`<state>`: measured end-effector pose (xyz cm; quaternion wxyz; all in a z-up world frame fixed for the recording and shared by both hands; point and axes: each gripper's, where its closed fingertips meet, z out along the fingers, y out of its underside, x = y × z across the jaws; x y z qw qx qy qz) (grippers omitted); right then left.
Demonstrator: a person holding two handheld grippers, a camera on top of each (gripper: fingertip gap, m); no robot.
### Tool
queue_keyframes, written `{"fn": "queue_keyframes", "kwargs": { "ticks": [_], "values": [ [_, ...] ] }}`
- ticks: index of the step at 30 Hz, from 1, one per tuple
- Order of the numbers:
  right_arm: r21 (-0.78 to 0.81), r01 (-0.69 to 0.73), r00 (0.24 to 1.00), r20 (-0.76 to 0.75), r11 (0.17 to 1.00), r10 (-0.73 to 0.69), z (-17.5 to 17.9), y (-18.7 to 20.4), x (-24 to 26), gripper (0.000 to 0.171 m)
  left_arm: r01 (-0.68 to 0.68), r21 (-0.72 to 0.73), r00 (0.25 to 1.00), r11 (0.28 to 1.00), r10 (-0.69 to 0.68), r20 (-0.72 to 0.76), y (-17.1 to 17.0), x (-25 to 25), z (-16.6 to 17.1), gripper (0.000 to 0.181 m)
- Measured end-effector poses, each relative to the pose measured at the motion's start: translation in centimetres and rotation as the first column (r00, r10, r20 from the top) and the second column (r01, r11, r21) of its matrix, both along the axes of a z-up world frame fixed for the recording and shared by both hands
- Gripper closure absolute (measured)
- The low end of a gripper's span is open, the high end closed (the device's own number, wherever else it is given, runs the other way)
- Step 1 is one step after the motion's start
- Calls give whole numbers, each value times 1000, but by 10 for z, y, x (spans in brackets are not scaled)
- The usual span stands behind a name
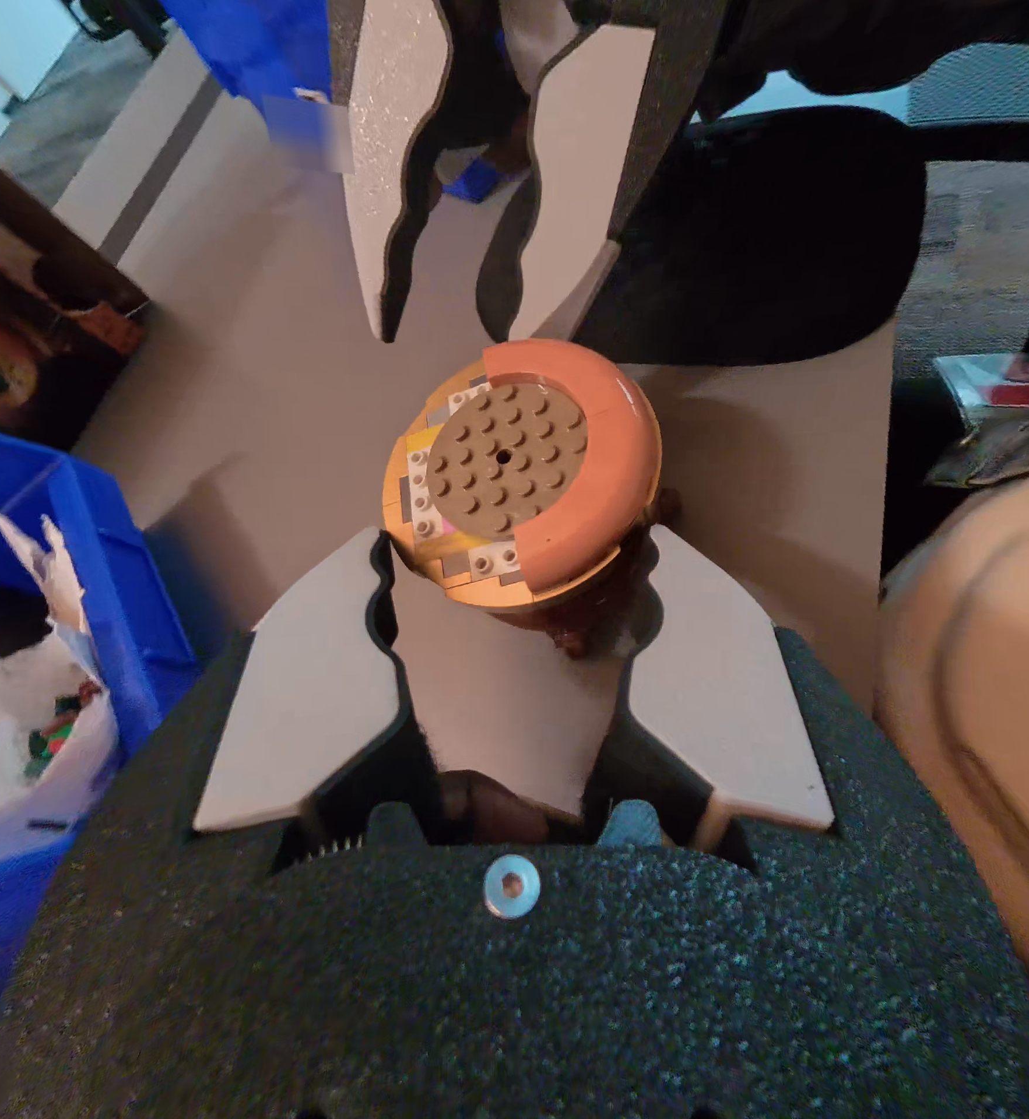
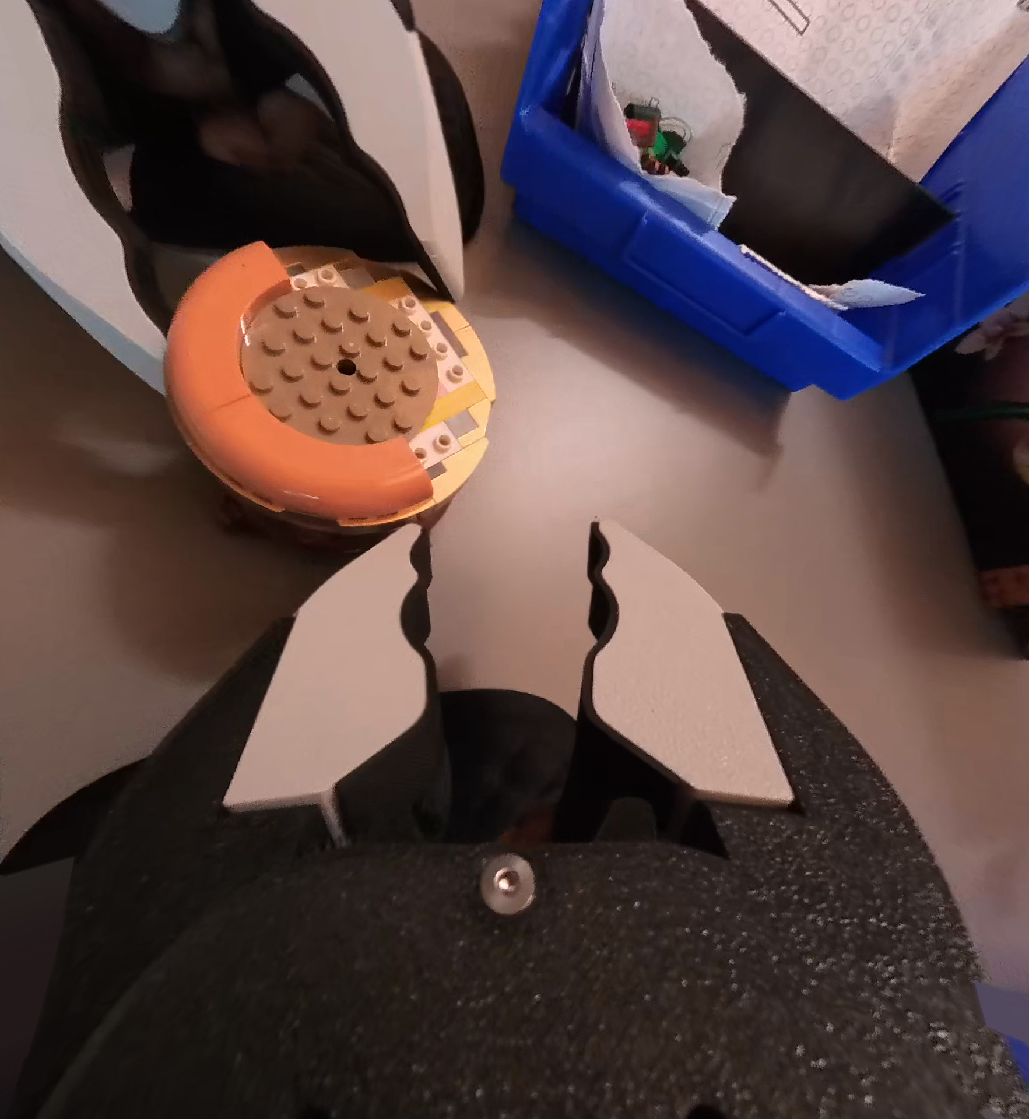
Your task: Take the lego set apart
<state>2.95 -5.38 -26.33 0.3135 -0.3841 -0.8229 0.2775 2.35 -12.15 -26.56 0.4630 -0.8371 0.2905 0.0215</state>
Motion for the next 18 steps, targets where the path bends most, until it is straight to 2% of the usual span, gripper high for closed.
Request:
{"fn": "queue_keyframes", "kwargs": {
  "ticks": [3,5,7,10,12,14,18],
  "values": [
    [-115,-36,999,20,993,39,5,-8,10,111,-3,-3,1000,1000,3,18,-6,-8,11,99],
    [-255,-76,995,46,964,91,11,-26,24,102,81,-13,996,997,-81,34,-8,-7,22,92],
    [-301,-111,992,18,947,122,17,-42,29,100,179,-59,984,982,-180,0,-5,-4,24,87],
    [-225,-123,992,6,966,128,12,-49,28,100,328,-170,943,929,-333,-1,3,12,12,82],
    [-198,-133,991,8,971,137,8,-50,25,100,376,-219,923,901,-385,-2,8,19,3,82],
    [-164,-138,990,4,977,141,7,-48,22,105,375,-212,922,902,-386,-9,15,19,-2,91],
    [-113,-168,985,23,979,172,7,-43,21,111,388,-138,922,911,-385,49,17,21,-1,92]
  ]
}}
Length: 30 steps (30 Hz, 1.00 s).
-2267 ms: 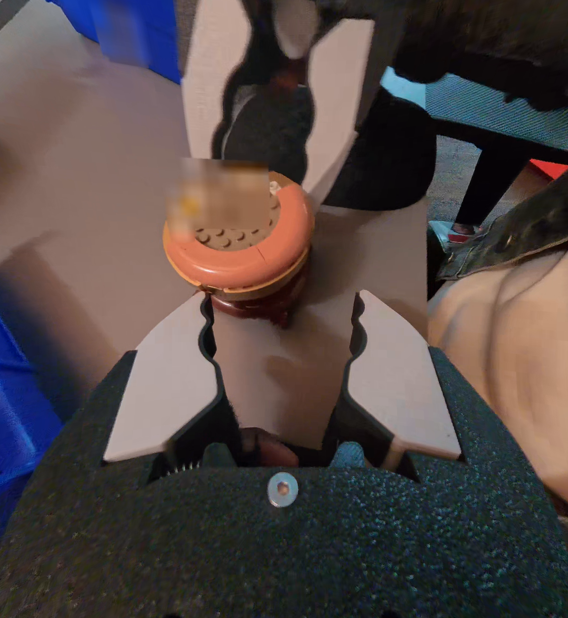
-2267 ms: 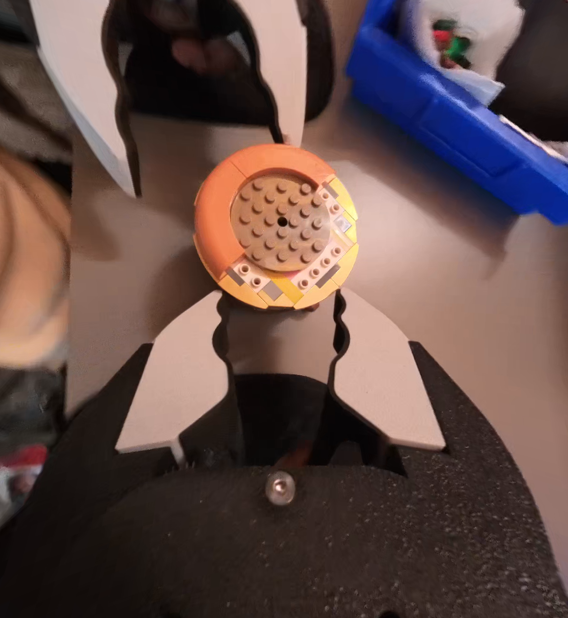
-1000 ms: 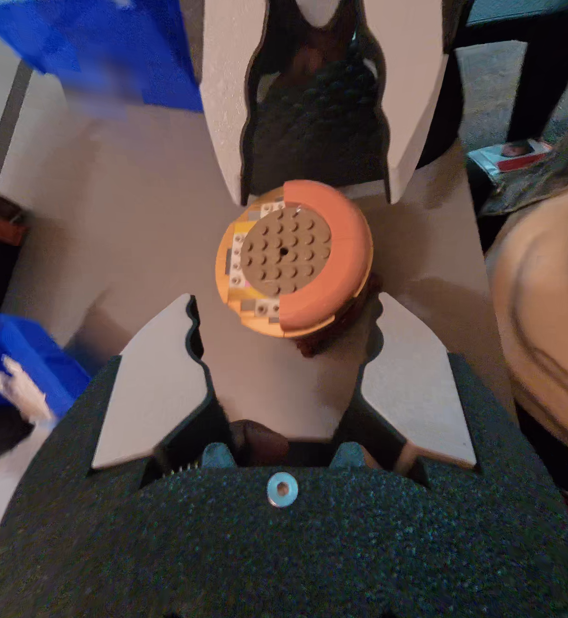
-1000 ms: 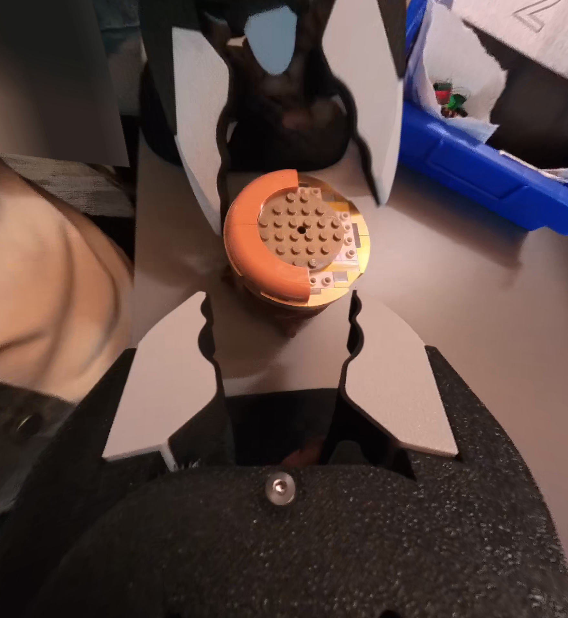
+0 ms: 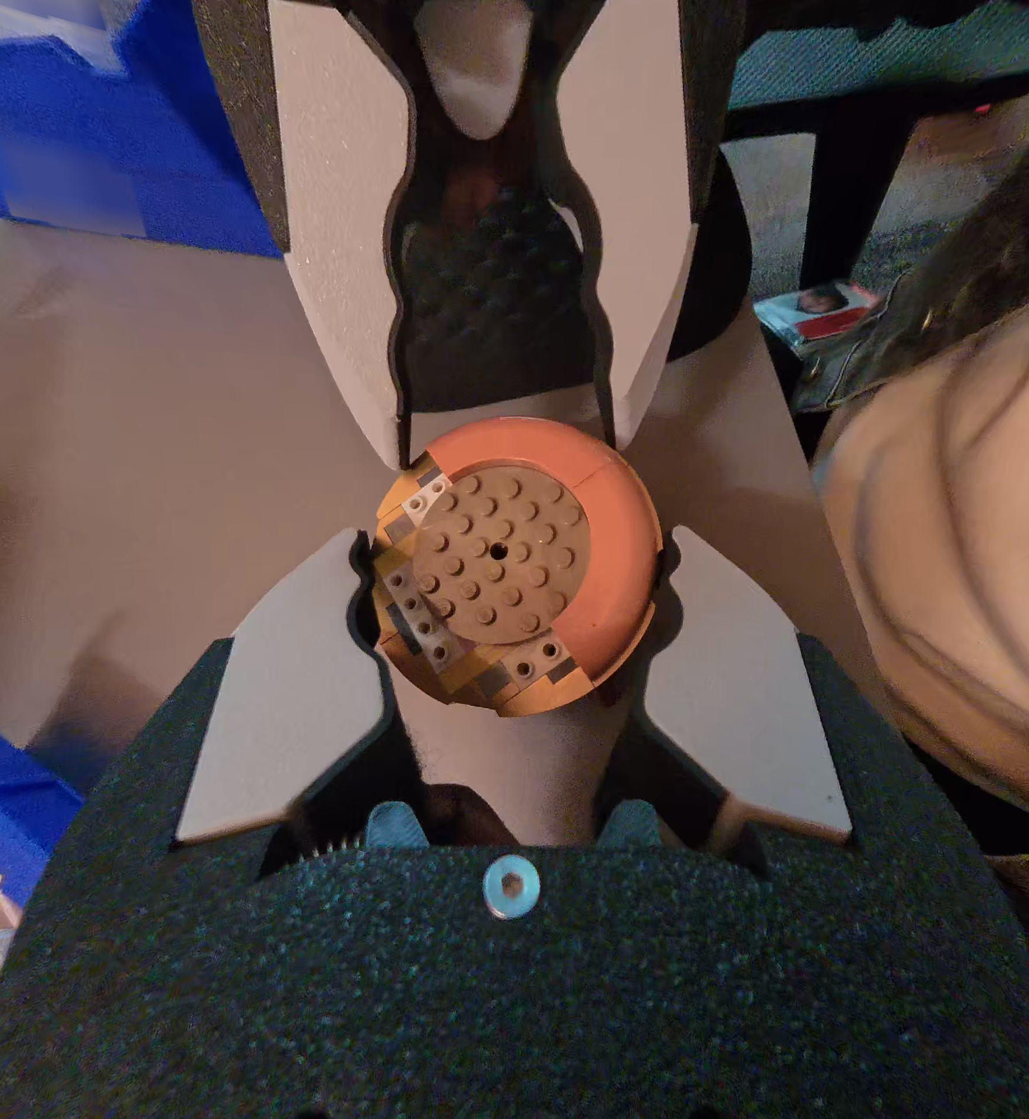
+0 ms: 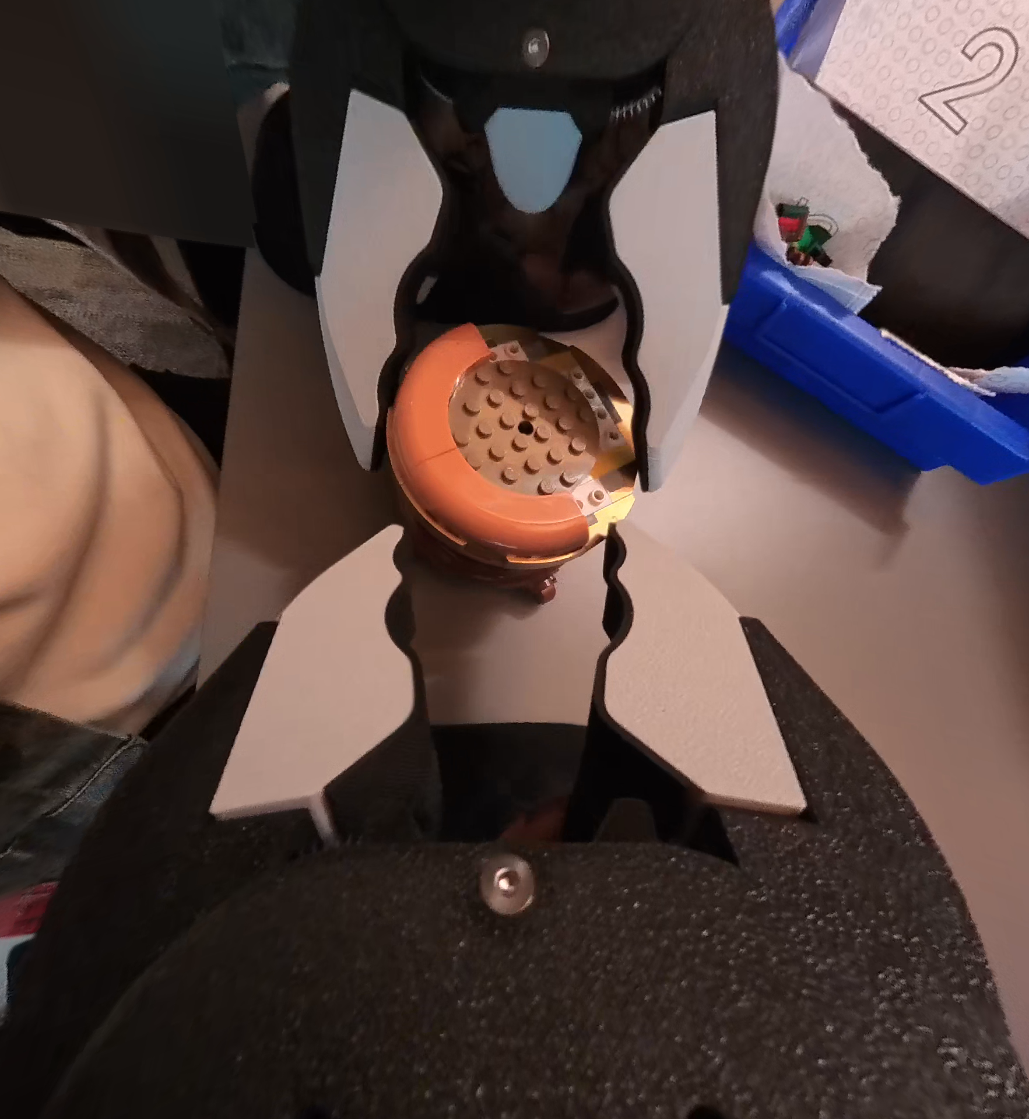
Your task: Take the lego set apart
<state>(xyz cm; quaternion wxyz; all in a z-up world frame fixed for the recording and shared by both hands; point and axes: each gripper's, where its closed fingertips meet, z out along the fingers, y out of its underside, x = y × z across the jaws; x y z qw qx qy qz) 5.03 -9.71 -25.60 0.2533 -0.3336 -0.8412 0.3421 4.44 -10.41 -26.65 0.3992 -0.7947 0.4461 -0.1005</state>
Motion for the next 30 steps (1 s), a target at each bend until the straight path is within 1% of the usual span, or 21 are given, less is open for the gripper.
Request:
{"fn": "queue_keyframes", "kwargs": {
  "ticks": [3,5,6,8,10,12,18,19,21,24,26,28,30],
  "values": [
    [13,-68,997,-20,998,68,8,-3,-2,112,-4,5,1000,1000,4,0,0,0,0,92],
    [44,-132,991,12,990,132,6,-6,1,120,-1,7,1000,1000,1,3,0,0,0,92],
    [54,-153,988,30,987,152,3,-7,1,118,0,10,1000,1000,0,3,0,0,0,92],
    [72,-167,984,76,983,162,-1,-5,-1,118,2,20,1000,1000,-3,9,0,0,0,92],
    [100,-198,977,105,975,187,0,-3,-1,124,5,28,1000,1000,-6,21,0,1,0,92],
    [151,-237,969,109,960,222,0,-1,-1,126,3,32,1000,999,-4,29,0,1,0,92],
    [208,-307,949,144,929,281,2,2,0,133,19,35,999,999,-20,26,0,1,0,92],
    [217,-318,945,149,923,290,2,3,0,139,32,37,999,999,-33,27,-1,2,0,92],
    [209,-364,928,167,908,333,2,3,1,142,47,37,998,998,-48,28,-2,3,0,92],
    [201,-403,908,213,893,362,2,4,2,143,54,28,998,998,-55,31,-1,3,0,92],
    [151,-438,886,241,886,396,4,3,2,144,64,36,997,997,-66,39,-2,3,0,92],
    [104,-484,863,221,869,454,5,0,2,144,79,44,996,996,-81,47,-3,3,0,92],
    [95,-497,861,178,863,476,4,0,2,144,81,48,995,996,-84,62,-2,3,0,92]
  ]
}}
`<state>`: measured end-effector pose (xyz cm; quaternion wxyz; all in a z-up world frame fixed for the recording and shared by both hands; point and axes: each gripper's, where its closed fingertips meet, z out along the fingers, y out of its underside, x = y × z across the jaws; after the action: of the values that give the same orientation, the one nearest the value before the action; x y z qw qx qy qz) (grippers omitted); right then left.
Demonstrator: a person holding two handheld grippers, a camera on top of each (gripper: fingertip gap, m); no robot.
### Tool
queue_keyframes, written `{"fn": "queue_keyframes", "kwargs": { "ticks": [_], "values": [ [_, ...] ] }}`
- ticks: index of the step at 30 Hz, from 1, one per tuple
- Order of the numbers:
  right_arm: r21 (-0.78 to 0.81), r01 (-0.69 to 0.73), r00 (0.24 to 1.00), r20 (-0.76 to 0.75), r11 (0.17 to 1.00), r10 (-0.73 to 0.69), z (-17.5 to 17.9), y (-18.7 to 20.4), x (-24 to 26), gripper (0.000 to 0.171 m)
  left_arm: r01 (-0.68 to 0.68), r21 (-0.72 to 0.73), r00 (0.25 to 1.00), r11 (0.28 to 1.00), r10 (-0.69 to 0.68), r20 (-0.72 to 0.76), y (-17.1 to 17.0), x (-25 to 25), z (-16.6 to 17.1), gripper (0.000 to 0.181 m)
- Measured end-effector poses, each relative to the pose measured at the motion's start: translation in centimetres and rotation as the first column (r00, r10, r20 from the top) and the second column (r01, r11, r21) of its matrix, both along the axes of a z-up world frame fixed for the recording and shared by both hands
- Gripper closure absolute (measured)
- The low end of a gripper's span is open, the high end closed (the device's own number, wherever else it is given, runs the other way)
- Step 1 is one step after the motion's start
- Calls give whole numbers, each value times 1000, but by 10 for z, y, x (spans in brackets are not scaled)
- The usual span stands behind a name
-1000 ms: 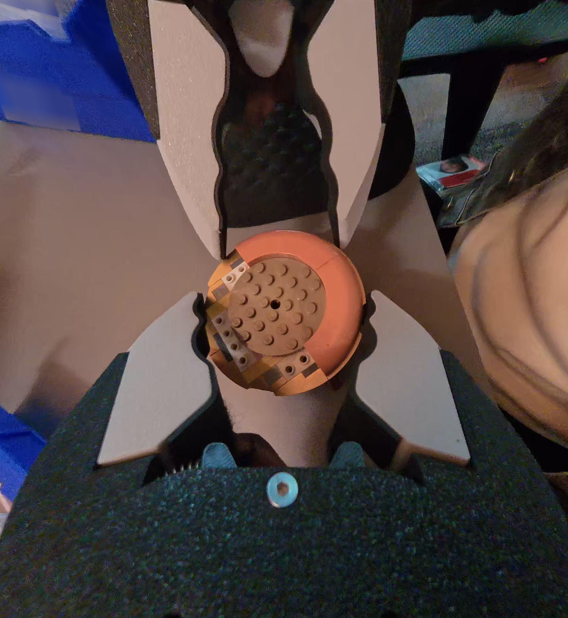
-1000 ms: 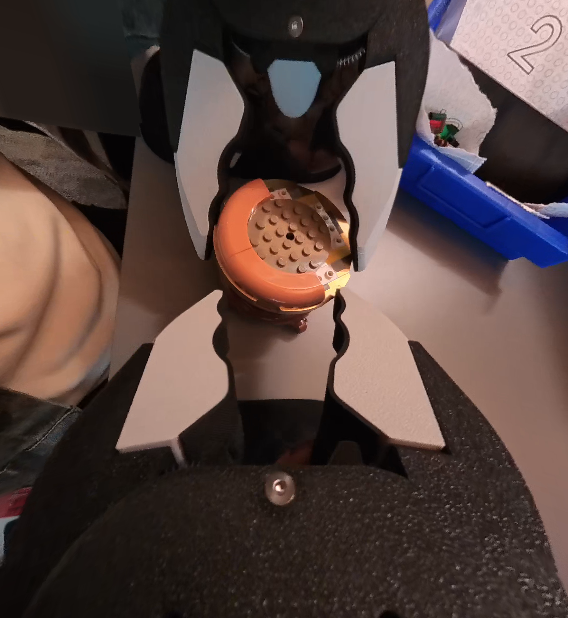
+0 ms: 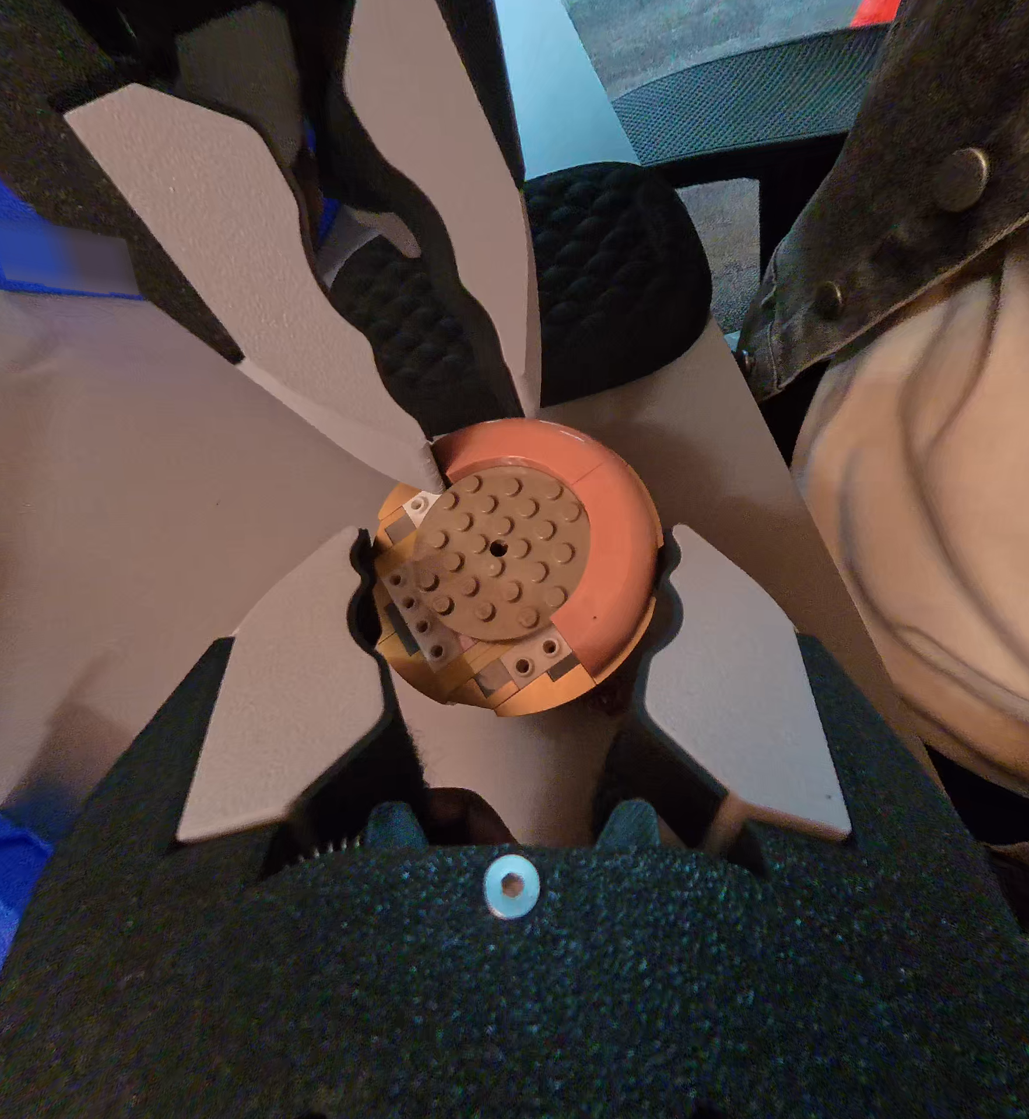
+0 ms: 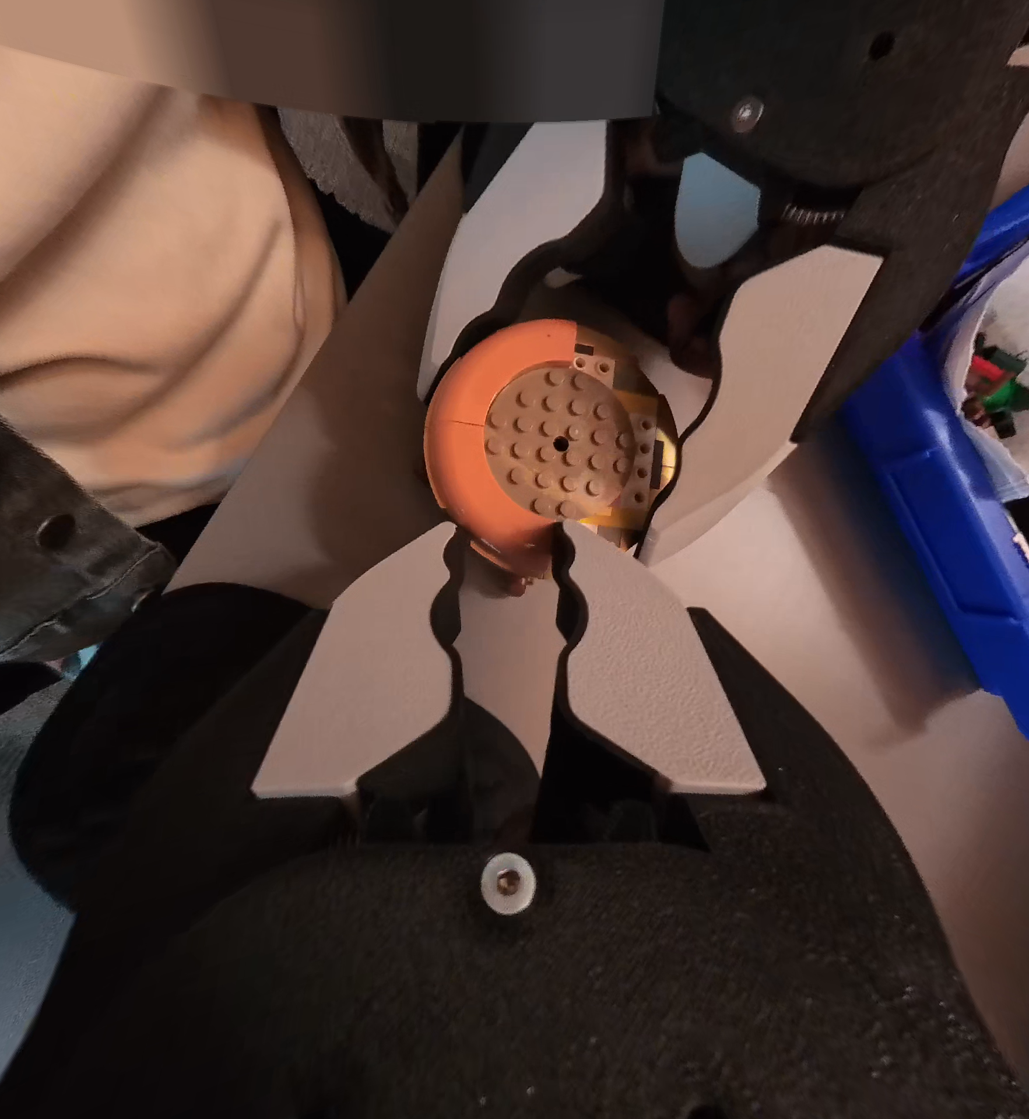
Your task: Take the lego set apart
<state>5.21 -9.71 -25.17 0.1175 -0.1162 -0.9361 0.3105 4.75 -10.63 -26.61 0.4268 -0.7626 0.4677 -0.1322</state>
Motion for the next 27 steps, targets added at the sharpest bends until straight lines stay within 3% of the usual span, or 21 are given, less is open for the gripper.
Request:
{"fn": "queue_keyframes", "kwargs": {
  "ticks": [7,14,18,27],
  "values": [
    [-154,174,962,-186,973,-201,2,0,0,141,23,18,999,1000,-23,45,-1,1,1,92],
    [-354,257,936,-139,899,-322,5,4,1,143,14,39,996,999,-17,85,-1,1,2,92],
    [-493,310,914,-81,813,-397,7,7,1,145,10,49,995,999,-15,99,-2,1,2,92],
    [-497,321,890,-133,806,-436,8,8,0,145,5,45,993,999,-10,119,-1,0,2,92]
  ]
}}
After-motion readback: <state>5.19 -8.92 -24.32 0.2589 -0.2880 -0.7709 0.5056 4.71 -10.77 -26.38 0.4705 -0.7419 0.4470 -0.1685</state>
